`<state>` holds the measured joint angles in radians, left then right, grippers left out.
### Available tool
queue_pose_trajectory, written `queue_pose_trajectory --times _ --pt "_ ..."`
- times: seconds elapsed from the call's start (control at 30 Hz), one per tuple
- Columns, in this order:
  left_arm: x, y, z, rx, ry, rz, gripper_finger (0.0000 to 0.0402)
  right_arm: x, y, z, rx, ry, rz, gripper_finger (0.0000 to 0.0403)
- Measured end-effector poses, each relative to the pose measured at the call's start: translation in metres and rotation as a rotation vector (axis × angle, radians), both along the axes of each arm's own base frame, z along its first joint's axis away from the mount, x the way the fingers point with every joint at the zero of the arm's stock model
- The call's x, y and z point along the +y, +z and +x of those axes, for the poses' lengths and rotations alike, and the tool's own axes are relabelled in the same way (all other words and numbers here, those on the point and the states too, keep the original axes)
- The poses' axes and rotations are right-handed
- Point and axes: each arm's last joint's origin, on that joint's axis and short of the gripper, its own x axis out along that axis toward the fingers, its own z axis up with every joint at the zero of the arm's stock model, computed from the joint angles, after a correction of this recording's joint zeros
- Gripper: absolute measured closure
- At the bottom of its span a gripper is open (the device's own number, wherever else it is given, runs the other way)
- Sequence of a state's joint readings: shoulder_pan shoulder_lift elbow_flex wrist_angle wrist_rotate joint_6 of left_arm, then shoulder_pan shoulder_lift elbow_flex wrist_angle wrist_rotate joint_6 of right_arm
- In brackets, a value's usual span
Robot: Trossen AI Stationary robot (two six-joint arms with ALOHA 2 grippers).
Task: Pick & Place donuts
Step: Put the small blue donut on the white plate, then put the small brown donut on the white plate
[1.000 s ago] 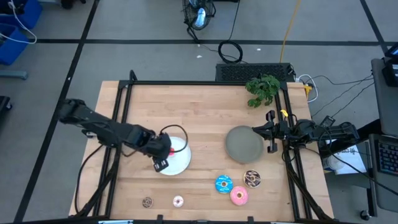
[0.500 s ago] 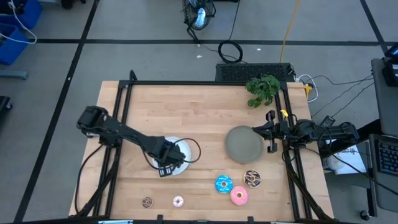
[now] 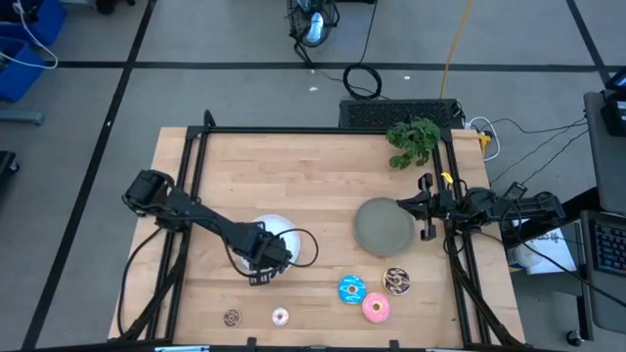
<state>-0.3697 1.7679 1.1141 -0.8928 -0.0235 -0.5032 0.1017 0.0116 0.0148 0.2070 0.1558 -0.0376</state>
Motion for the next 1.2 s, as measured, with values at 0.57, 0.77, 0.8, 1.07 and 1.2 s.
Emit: queue_pose_trajectory --times 0.57,0.77,0.8,1.07,1.2 --pt "0.001 0.0 -0.004 0.032 0.031 0.024 0.0093 0.0 0.0 0.0 -0.001 0.0 0.0 0.0403" --pt "0.001 0.0 -0.004 0.027 0.031 0.035 0.0071 0.0 0.0 0.0 -0.001 0.0 0.0 0.0403" --pt "0.001 0.0 -0.004 0.029 0.028 0.034 0.007 0.0 0.0 0.0 -0.001 0.0 0.0 0.0403" --pt "0.0 0.044 0.001 0.128 0.029 0.054 0.0069 0.0 0.0 0.0 -0.003 0.0 0.0 0.0403" --pt "-0.01 0.078 0.004 0.138 0.026 -0.001 0.0084 0.0 0.0 0.0 -0.003 0.0 0.0 0.0403"
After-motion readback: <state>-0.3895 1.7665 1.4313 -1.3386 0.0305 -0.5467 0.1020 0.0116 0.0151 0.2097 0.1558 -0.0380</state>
